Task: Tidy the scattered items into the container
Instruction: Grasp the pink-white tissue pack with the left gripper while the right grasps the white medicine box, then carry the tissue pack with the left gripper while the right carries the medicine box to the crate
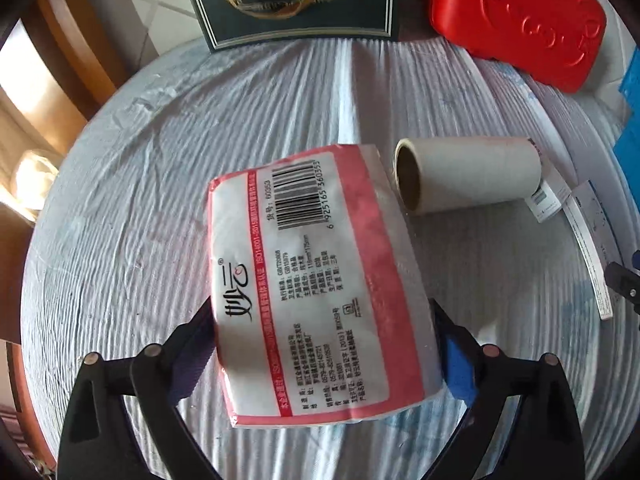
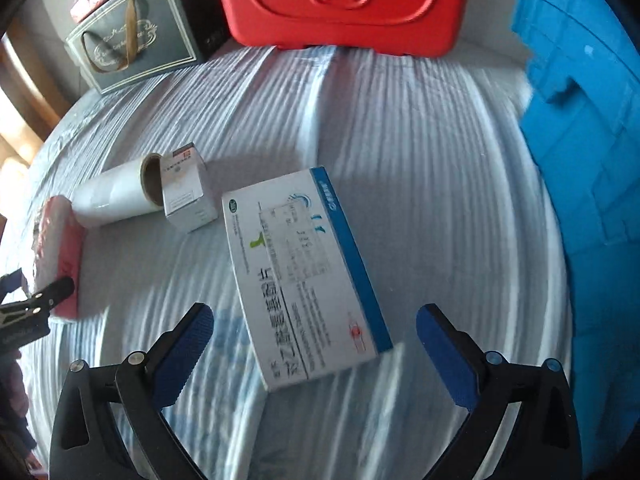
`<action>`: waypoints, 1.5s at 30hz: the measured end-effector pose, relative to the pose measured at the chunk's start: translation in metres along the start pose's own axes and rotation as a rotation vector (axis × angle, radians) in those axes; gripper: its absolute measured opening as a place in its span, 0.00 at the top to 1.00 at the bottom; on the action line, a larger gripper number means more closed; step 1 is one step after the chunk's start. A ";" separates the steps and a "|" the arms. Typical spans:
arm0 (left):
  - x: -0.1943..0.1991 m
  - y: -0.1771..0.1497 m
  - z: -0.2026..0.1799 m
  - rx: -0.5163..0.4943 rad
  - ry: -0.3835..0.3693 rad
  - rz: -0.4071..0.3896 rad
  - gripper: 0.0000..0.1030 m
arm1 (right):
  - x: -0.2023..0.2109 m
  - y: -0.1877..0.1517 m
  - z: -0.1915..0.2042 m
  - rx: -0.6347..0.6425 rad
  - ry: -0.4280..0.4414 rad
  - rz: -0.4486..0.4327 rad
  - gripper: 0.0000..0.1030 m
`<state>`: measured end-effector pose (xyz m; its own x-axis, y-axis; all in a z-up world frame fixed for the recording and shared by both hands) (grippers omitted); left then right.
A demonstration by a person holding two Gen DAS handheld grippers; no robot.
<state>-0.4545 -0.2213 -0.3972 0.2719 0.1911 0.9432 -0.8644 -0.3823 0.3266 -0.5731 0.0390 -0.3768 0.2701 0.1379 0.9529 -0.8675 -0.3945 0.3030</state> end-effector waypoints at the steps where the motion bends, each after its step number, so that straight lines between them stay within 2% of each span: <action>1: 0.000 0.001 0.000 0.002 0.005 -0.006 0.07 | -0.003 0.003 0.001 0.015 -0.004 0.000 0.00; 9: 0.002 0.002 -0.001 0.011 0.016 -0.016 0.08 | -0.031 0.015 0.004 0.024 -0.006 0.037 0.00; 11: 0.006 0.000 -0.003 0.017 0.005 -0.016 0.09 | -0.030 0.013 0.002 0.023 -0.043 0.029 0.11; 12: 0.008 -0.002 -0.005 0.019 -0.001 -0.019 0.10 | -0.027 0.012 0.002 0.024 -0.049 0.020 0.25; 18: 0.036 -0.013 -0.014 0.006 -0.016 -0.064 0.11 | -0.009 -0.008 0.006 -0.018 -0.042 0.028 0.25; 23: 0.077 -0.024 -0.015 -0.003 -0.019 -0.130 0.11 | 0.035 -0.027 0.024 -0.003 -0.016 -0.041 0.25; 27: 0.119 -0.034 -0.018 -0.001 -0.009 -0.200 0.11 | 0.083 -0.035 0.038 0.032 0.004 -0.129 0.25; 36: 0.223 -0.077 -0.017 0.096 0.037 -0.348 0.11 | 0.206 -0.049 0.063 0.175 0.072 -0.357 0.25; 41: 0.277 -0.105 -0.018 0.108 0.042 -0.426 0.11 | 0.263 -0.078 0.071 0.198 0.096 -0.450 0.25; 45: 0.316 -0.128 -0.018 0.097 0.031 -0.489 0.11 | 0.305 -0.102 0.068 0.184 0.078 -0.526 0.25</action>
<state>-0.2660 -0.0957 -0.1424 0.6217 0.3957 0.6760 -0.5946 -0.3233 0.7361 -0.3741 0.0594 -0.1160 0.6086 0.4227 0.6715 -0.5354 -0.4058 0.7407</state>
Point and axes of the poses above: each gripper's, at about its wrist camera, not at the fingertips, and x roughly against the way its jaws point, z to its left, y to its top, the point moved 10 cm from there along -x, roughly the way its jaws point, and after that the axes turned 5 degrees about z, right-handed, at the moved point
